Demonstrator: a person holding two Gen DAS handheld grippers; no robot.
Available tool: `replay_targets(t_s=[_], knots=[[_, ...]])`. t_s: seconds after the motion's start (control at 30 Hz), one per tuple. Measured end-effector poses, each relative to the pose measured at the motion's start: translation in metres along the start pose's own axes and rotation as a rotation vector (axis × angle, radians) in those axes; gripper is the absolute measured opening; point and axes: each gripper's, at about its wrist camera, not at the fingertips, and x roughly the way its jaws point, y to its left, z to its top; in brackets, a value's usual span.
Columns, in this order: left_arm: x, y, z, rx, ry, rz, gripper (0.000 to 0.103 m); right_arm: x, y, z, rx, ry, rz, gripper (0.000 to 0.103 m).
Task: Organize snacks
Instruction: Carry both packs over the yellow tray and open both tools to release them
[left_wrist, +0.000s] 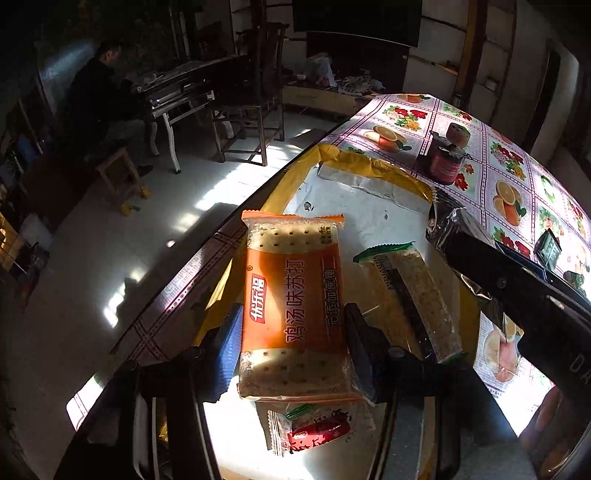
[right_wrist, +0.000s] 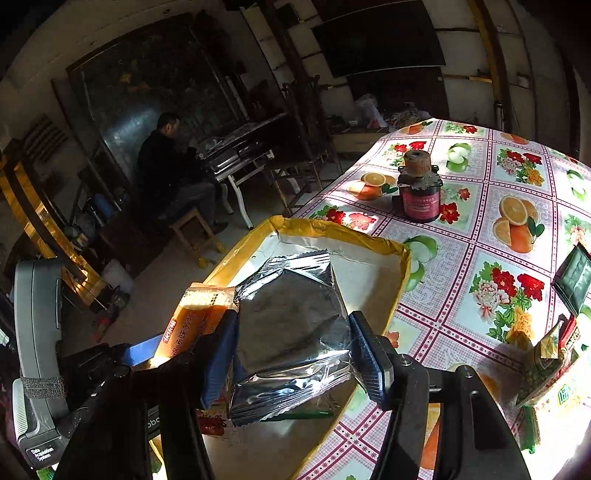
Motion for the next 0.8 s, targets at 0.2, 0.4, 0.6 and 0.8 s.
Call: replay_targets(t_s=[0.2,0.4,0.6,0.8], knots=[[0.012,-0.007,0.002,0.013,0.013,0.006,0.053,0.041,-0.014,0.008,0.025,0.058,-0.005,0.065],[0.014,-0.011,0.003,0.028,0.012,0.021,0.053,0.058,-0.020,0.003,0.041,0.088,-0.001,0.065],[0.012,-0.009,0.003,0.025,0.016,0.021,0.060,0.056,-0.020,0.005,0.053,0.086,0.015,0.069],[-0.013,-0.002,0.002,0.000,-0.043,0.023,0.067,0.022,-0.022,0.002,0.084,0.005,0.034,0.070]])
